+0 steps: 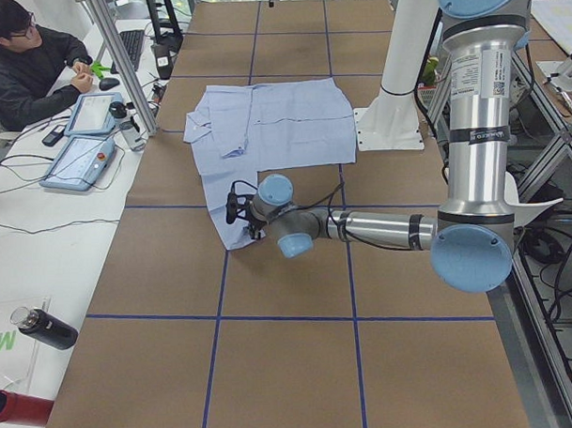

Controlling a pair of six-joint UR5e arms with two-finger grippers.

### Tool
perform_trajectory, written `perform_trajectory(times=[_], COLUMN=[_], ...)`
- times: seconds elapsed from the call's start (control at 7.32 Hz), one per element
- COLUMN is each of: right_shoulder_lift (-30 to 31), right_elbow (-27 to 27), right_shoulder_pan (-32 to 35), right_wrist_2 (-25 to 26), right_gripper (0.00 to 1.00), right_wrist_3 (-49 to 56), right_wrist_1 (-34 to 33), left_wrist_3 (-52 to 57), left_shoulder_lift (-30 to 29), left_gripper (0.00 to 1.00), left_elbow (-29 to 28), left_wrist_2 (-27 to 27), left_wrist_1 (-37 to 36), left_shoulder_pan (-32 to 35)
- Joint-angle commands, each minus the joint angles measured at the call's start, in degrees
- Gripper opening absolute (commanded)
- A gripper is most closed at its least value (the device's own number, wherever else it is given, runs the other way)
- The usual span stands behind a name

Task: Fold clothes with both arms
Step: 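Lift the sleeve with the left gripper and carry it toward the collar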

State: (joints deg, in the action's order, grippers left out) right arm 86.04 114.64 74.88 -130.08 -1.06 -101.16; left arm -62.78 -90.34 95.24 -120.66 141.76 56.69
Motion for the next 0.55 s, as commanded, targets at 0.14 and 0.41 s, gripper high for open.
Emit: perform_trajectory(times=[0.14, 0.41], right_shoulder_lift=[0.0, 0.0], right_elbow=[-0.03, -0.12], right_shoulder_pan=[0.0, 0.0], right_wrist_2=[0.0, 0.0], right_gripper=[1.0, 1.0], right_wrist_3=[0.0, 0.0], right_wrist_1=[0.0, 0.0], left_wrist_3=[-0.41, -9.66], left_shoulder_lift=[-18.56, -31.26], left_gripper=[0.0, 0.0], left_elbow=[16.1, 15.16], left_wrist_2=[-0.36, 0.24], left_wrist_1=[-41.0, -51.22], left_shoulder_pan=[-0.52, -7.52])
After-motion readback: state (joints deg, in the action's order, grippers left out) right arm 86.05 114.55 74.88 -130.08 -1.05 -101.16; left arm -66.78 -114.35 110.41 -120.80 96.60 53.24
